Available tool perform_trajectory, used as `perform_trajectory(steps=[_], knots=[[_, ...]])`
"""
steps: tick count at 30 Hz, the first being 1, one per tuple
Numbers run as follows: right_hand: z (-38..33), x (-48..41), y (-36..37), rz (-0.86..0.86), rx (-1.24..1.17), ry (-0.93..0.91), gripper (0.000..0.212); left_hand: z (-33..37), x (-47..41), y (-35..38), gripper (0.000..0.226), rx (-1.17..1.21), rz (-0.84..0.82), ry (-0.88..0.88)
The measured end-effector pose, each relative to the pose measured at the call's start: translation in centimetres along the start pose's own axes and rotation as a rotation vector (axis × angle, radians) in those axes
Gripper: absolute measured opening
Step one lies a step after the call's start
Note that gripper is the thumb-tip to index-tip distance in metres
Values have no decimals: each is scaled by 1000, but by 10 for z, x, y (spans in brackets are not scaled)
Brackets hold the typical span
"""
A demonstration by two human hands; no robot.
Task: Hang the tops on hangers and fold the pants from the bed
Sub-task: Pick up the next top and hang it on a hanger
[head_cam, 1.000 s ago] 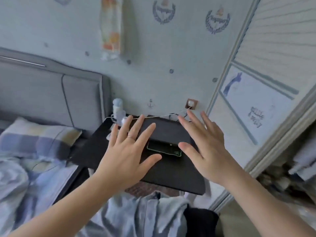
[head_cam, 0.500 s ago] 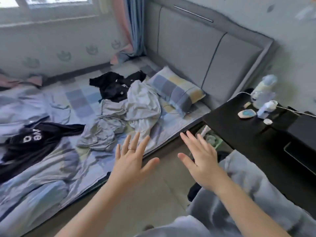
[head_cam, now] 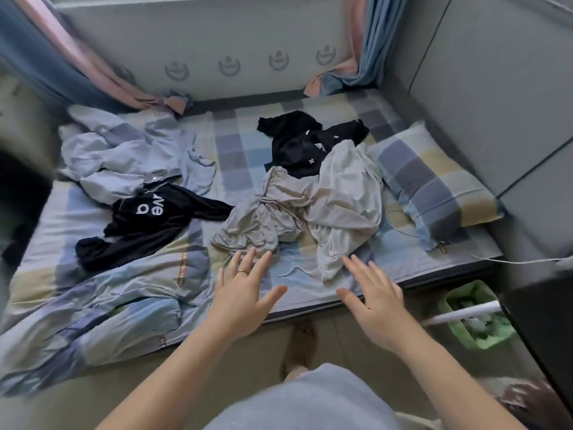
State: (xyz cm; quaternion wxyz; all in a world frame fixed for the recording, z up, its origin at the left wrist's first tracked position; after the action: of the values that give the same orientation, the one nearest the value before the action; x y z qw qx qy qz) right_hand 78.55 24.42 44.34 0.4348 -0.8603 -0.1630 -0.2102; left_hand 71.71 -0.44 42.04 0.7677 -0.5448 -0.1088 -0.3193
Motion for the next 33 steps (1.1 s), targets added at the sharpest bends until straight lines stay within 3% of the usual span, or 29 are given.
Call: perform_trajectory(steps=[9,18,25,33], knots=[[-54,-157,-55,-163,55,-141,59,-55,-87,-72,74,84,20,-176],[-124,-289,-64,-125,251,-275,63,-135,-177,-139,76,109,154,-237],[-222,-450,1,-122,370,-320,64,-296,-262,-182,73,110,215,-265],[-343,-646,94,-247,338,-205,61,-526,-343,-198,72,285,60,-397]])
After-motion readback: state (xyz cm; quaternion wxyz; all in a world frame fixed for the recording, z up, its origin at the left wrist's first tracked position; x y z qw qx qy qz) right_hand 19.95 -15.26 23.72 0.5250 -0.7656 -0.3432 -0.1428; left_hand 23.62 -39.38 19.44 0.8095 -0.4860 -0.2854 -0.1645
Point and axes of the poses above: each hand's wrist, its own x-axis away from the middle knuckle, its own y-axis out of the palm, z = x × y, the point moved 5 cm from there along -x, towards the middle knuckle, and after that the axes turned 13 degrees about -z, right-handed, at the moved point
